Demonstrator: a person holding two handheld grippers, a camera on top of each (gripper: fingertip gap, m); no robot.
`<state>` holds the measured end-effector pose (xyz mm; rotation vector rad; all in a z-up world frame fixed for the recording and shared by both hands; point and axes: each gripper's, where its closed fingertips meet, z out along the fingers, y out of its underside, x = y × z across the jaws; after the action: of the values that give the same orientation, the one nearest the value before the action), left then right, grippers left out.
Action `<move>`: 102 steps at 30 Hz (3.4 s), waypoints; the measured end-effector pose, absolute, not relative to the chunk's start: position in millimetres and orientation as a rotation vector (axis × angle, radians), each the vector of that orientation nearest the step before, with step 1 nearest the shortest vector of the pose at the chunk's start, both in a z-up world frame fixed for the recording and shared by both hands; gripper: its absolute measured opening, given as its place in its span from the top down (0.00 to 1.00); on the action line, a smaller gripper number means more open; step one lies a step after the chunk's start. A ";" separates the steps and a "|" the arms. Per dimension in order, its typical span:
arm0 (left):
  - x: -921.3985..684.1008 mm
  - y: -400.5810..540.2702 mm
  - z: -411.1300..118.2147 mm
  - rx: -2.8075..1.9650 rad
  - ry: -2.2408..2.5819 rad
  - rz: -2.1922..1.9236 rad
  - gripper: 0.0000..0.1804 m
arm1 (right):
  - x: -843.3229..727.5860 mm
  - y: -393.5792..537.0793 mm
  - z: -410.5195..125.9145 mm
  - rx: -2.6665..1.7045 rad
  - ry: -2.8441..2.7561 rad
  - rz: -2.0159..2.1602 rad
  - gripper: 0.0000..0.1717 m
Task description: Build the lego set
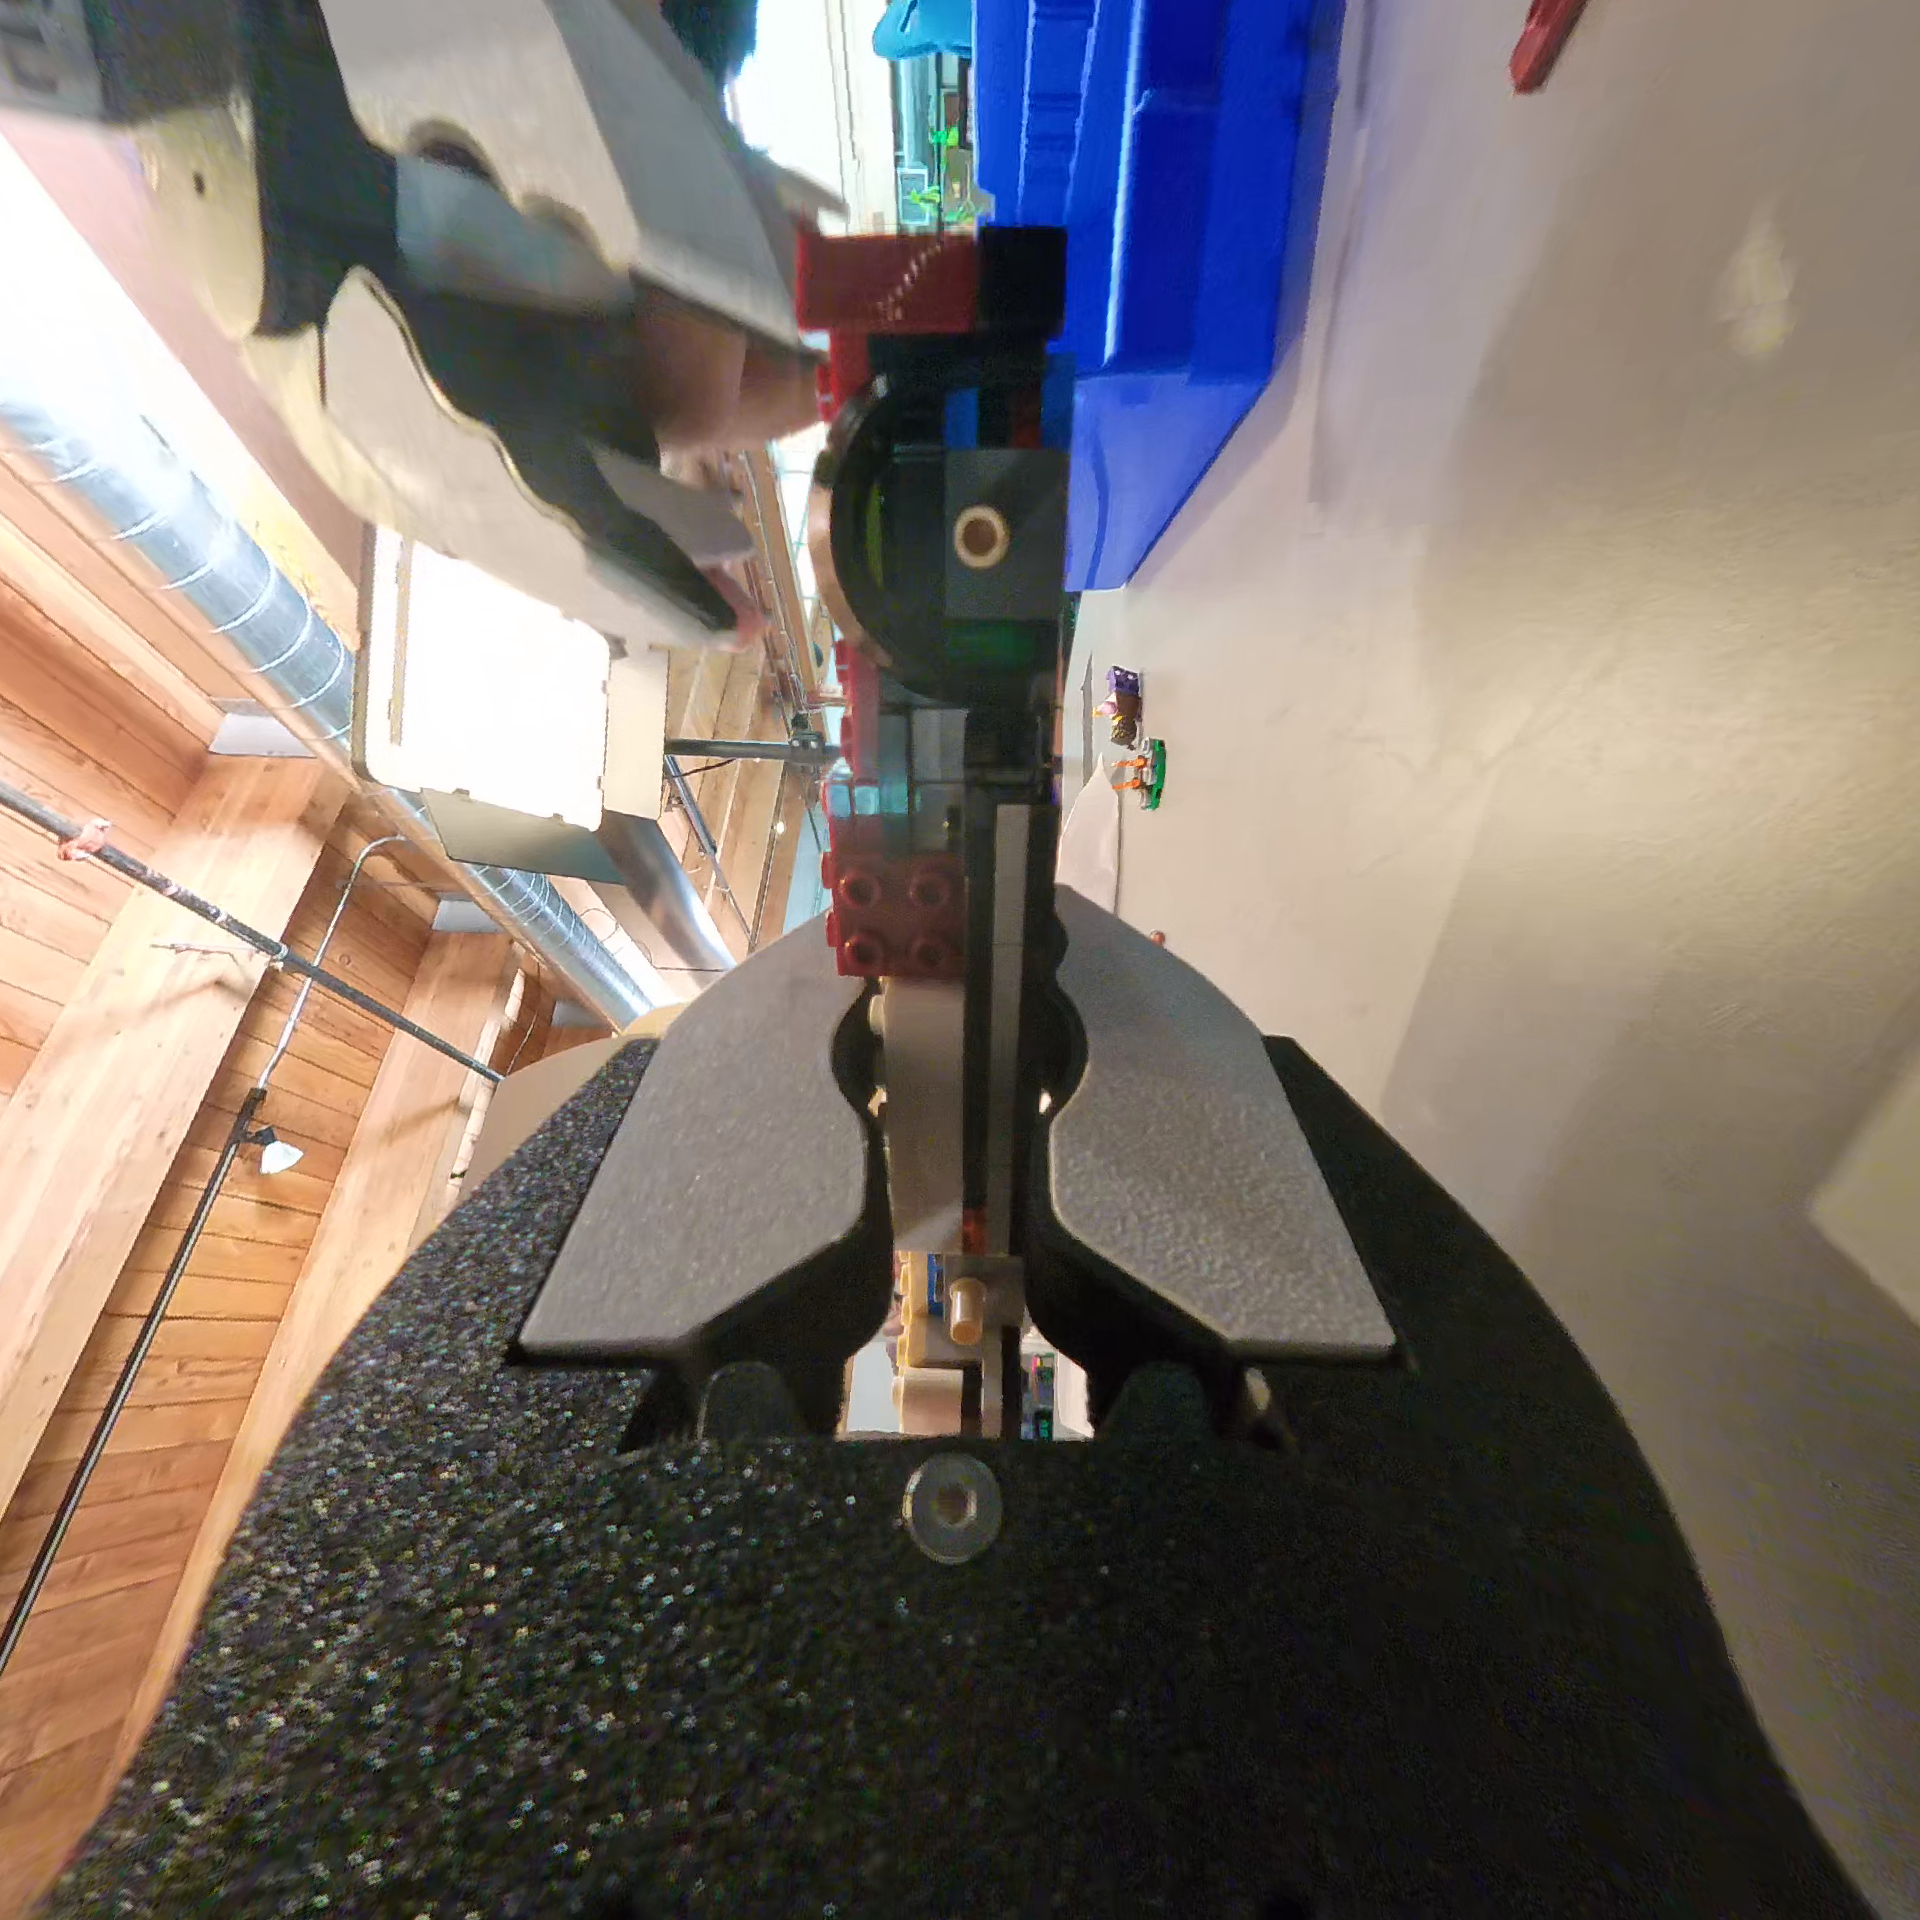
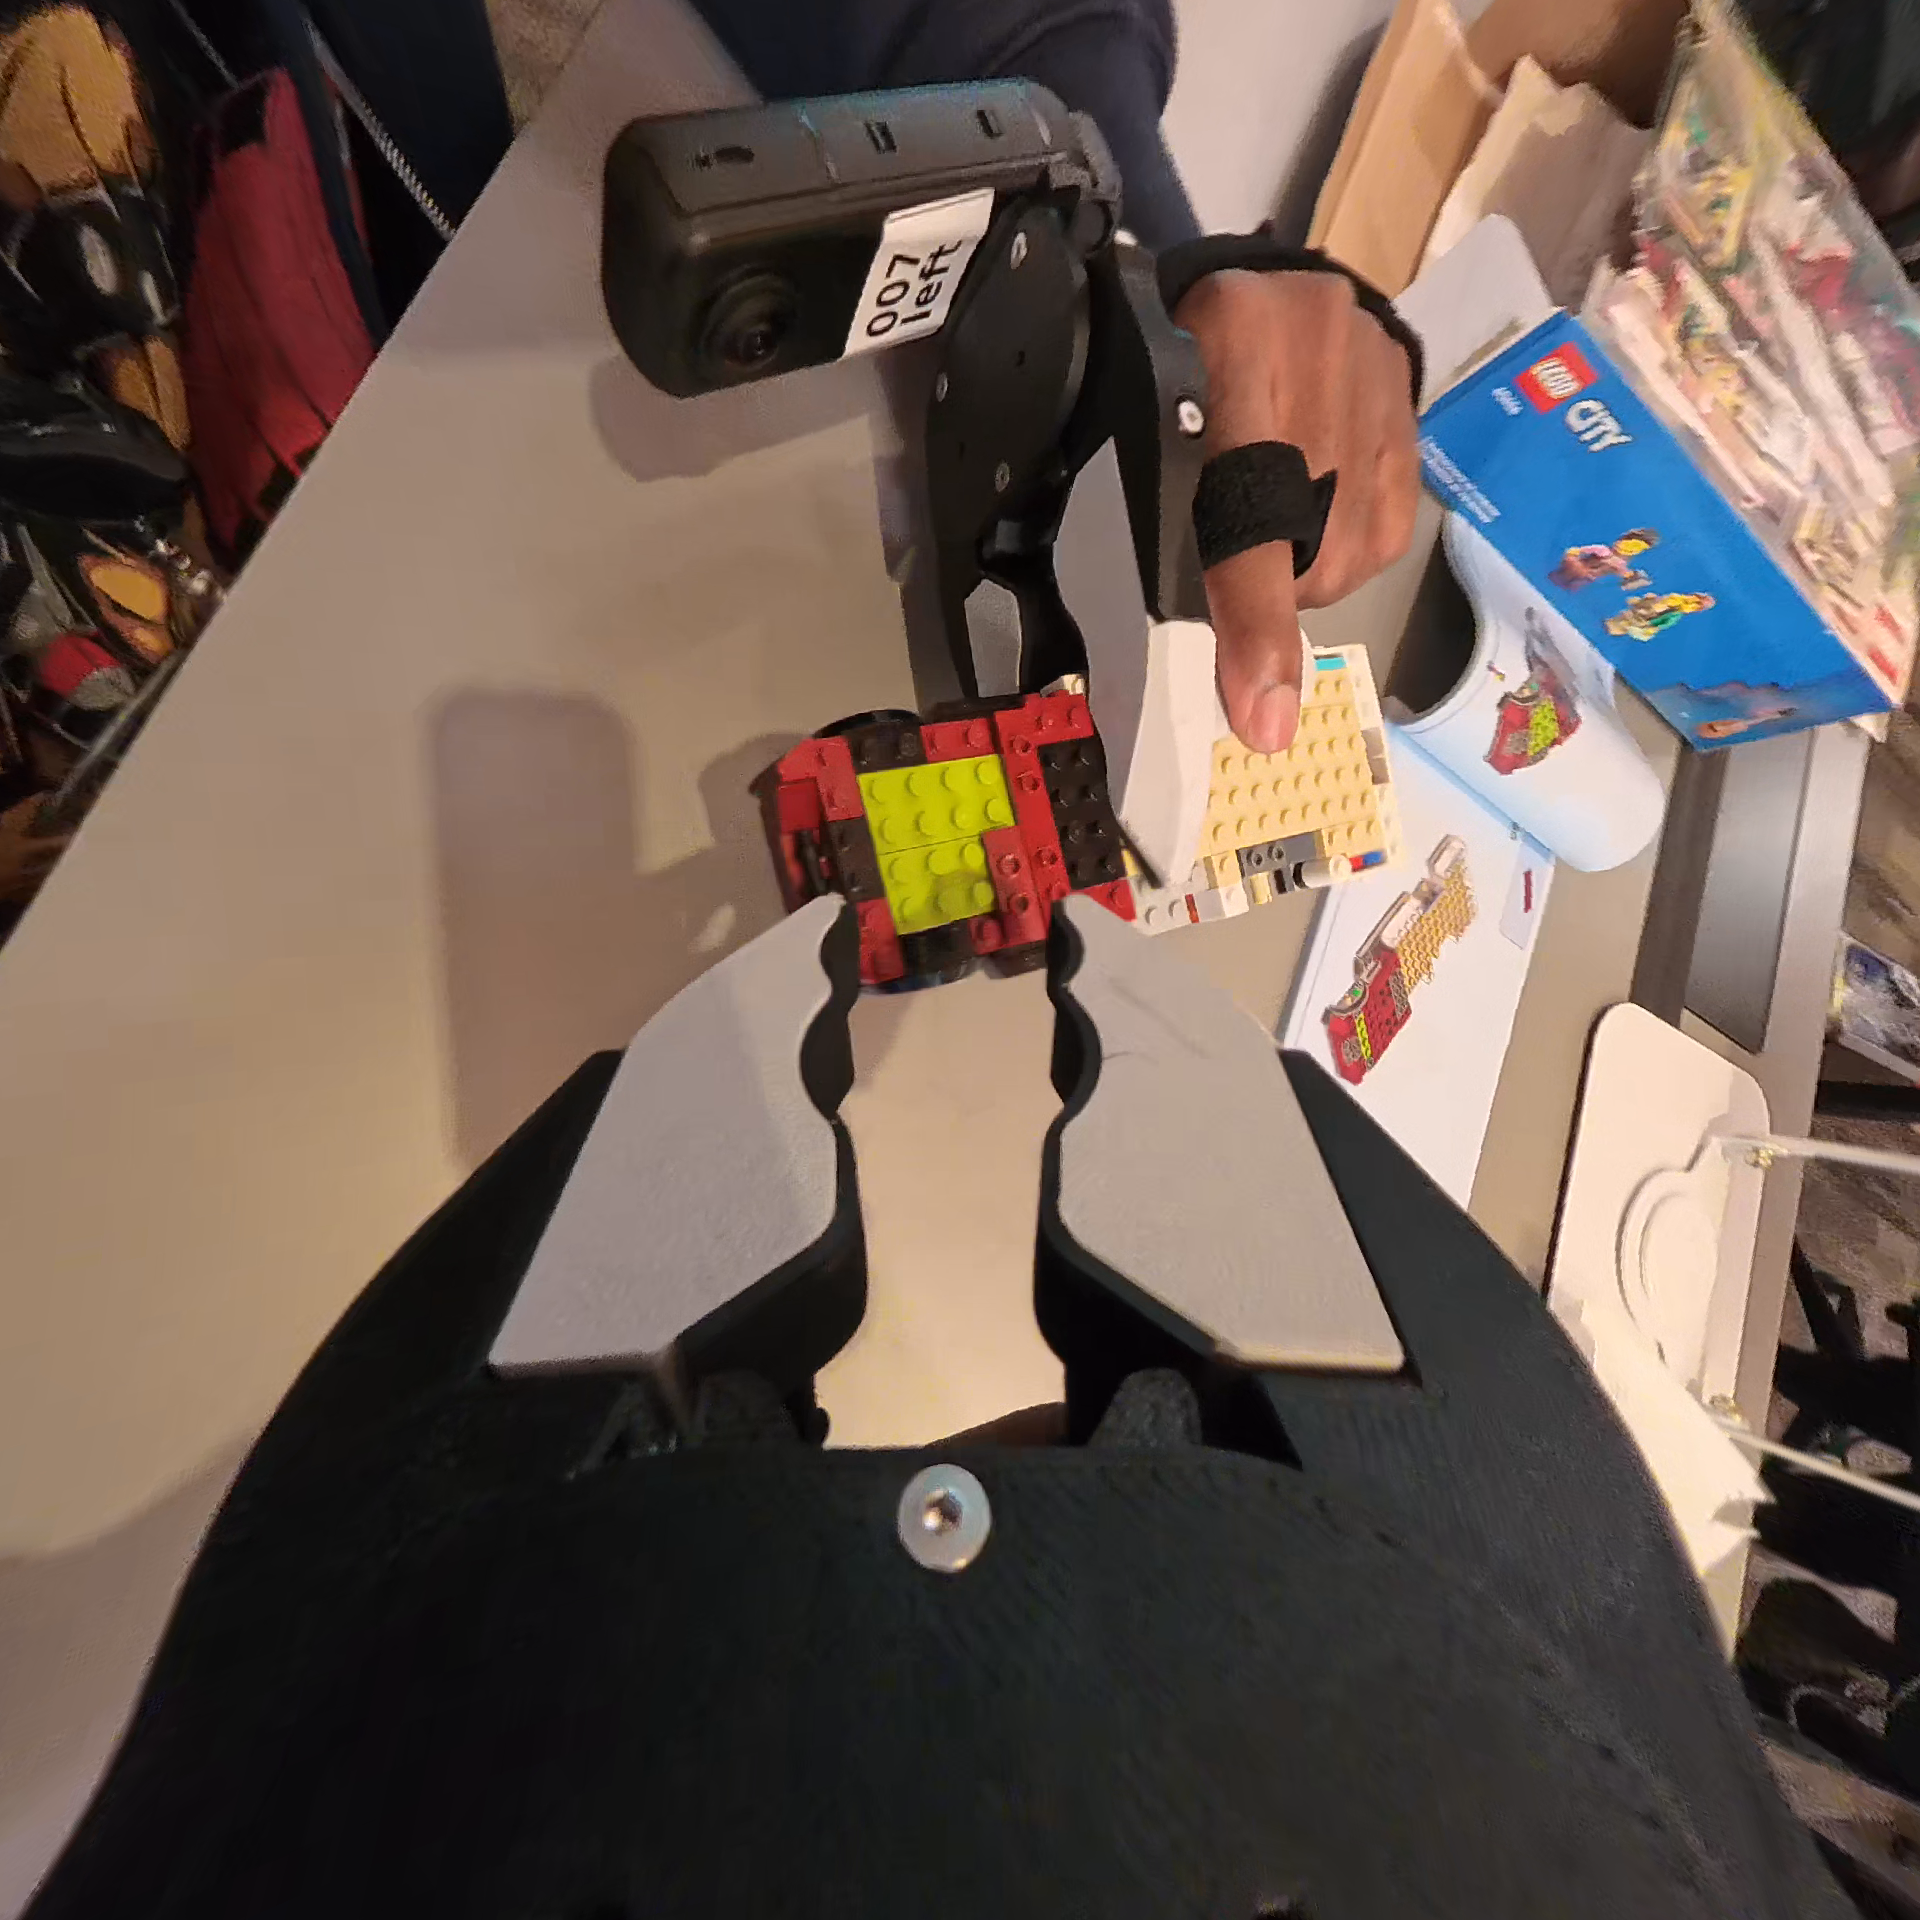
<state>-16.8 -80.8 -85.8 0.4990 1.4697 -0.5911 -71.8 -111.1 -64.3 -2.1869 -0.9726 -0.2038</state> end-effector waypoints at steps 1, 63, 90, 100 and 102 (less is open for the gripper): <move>-16.1 -79.9 -84.8 0.490 1.469 -0.593 0.86 | -72.2 -113.8 -62.3 -2.166 -0.946 -0.229 0.78; -16.1 -78.4 -78.7 0.462 1.467 -0.565 0.86 | -59.7 -80.4 -84.3 -1.706 -0.990 -1.297 0.79; -17.0 -81.6 -70.8 0.476 1.416 -0.544 0.86 | -62.5 -86.0 -83.6 -1.673 -0.961 -1.324 0.74; -16.2 -80.1 -72.7 0.488 1.415 -0.503 0.86 | -59.5 -91.7 -80.3 -1.657 -0.908 -1.452 0.71; -15.9 -79.4 -72.8 0.485 1.417 -0.502 0.86 | -57.3 -94.8 -82.3 -1.677 -0.896 -1.465 0.70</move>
<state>-15.9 -79.4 -72.8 0.4852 1.4174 -0.5024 -57.3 -94.8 -82.3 -1.6771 -0.8956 -1.4646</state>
